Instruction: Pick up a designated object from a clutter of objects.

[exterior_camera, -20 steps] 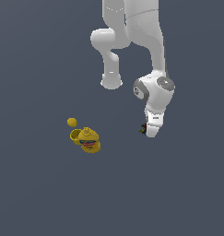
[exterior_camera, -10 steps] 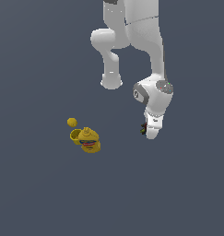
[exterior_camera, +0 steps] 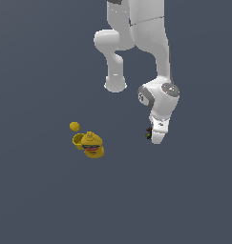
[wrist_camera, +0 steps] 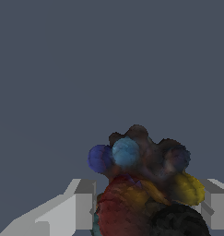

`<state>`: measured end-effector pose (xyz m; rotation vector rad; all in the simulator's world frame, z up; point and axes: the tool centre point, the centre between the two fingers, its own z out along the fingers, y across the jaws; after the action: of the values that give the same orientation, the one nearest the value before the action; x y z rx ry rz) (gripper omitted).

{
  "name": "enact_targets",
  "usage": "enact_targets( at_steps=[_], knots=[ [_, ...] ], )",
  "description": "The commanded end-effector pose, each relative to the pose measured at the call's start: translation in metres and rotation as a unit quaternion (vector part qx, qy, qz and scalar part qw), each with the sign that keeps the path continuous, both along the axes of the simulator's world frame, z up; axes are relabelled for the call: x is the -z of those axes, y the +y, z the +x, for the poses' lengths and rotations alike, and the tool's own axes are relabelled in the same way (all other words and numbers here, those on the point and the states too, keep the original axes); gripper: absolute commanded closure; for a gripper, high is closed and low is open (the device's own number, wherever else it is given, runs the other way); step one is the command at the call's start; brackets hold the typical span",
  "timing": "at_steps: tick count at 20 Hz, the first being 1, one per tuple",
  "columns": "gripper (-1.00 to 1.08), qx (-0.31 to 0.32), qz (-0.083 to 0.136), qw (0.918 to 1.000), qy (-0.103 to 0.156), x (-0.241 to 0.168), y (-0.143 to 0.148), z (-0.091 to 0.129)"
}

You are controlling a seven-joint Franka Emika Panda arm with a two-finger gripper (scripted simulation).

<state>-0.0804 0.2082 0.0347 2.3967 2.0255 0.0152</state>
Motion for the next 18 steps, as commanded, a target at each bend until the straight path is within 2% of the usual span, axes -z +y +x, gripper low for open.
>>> enact_targets(
  at_steps=[1, 9, 18],
  knots=[
    [1.08, 0.0, 0.0, 1.0, 0.0, -0.002, -0.001, 0.001],
    [1.08, 0.0, 0.0, 1.0, 0.001, -0.033, -0.014, 0.011],
    [1.08, 0.0, 0.001, 1.0, 0.002, -0.105, -0.043, 0.036]
  ],
)
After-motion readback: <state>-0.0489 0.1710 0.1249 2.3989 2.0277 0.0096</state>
